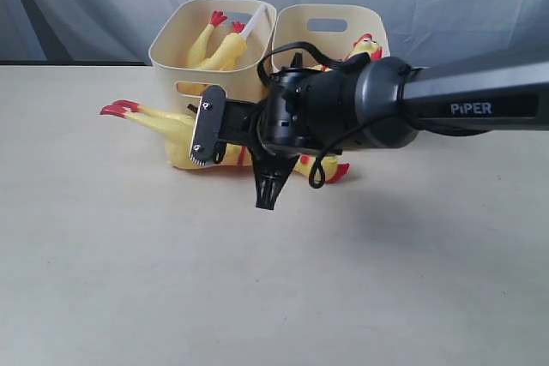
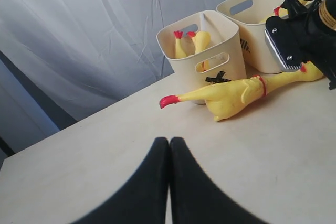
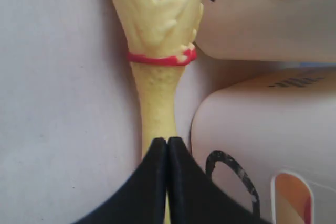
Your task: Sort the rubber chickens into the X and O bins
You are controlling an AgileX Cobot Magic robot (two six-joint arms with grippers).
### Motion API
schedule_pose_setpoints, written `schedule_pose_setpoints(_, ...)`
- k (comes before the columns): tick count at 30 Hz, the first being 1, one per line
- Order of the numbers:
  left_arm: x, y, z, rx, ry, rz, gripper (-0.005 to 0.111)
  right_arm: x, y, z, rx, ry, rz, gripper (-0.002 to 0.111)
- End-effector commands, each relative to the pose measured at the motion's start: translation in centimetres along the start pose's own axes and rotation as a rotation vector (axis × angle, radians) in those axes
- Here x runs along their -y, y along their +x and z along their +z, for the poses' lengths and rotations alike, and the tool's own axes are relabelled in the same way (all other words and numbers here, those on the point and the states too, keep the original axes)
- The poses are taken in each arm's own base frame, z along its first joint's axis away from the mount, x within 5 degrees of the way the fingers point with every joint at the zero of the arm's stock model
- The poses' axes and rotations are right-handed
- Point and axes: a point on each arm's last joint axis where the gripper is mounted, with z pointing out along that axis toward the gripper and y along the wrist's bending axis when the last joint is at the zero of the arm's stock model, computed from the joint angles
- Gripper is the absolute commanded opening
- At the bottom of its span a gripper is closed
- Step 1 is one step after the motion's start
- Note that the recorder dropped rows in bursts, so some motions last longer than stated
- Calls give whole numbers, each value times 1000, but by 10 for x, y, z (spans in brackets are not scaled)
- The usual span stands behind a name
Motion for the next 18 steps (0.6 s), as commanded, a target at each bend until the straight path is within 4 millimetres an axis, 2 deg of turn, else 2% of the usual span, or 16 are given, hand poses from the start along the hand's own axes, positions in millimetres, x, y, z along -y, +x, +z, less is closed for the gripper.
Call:
schedule_pose_setpoints(1,-2,2,0,1,-15,-14,0,-1,-6,-1,12,23,4,-1)
schedule_pose_setpoints(7,-2,2,0,-1,-17,-12,0,-20,-10,11,-22,3,-65,2)
schedule_pose_setpoints(9,-2,2,0,-1,-17,-12,0,-26,-9,18,-34,7,-105,13)
schedule_pose_setpoints(13,-2,2,0,-3,-16,-12,0,-29,-8,27,-44,24,-50,48)
schedule_pose_setpoints(15,-2,2,0,-5,-16,-12,0,-29,-8,28,-42,34,-17,52)
schedule_pose_setpoints(18,-2,2,0,-5,-16,-15,0,-28,-9,28,-37,52,-34,51)
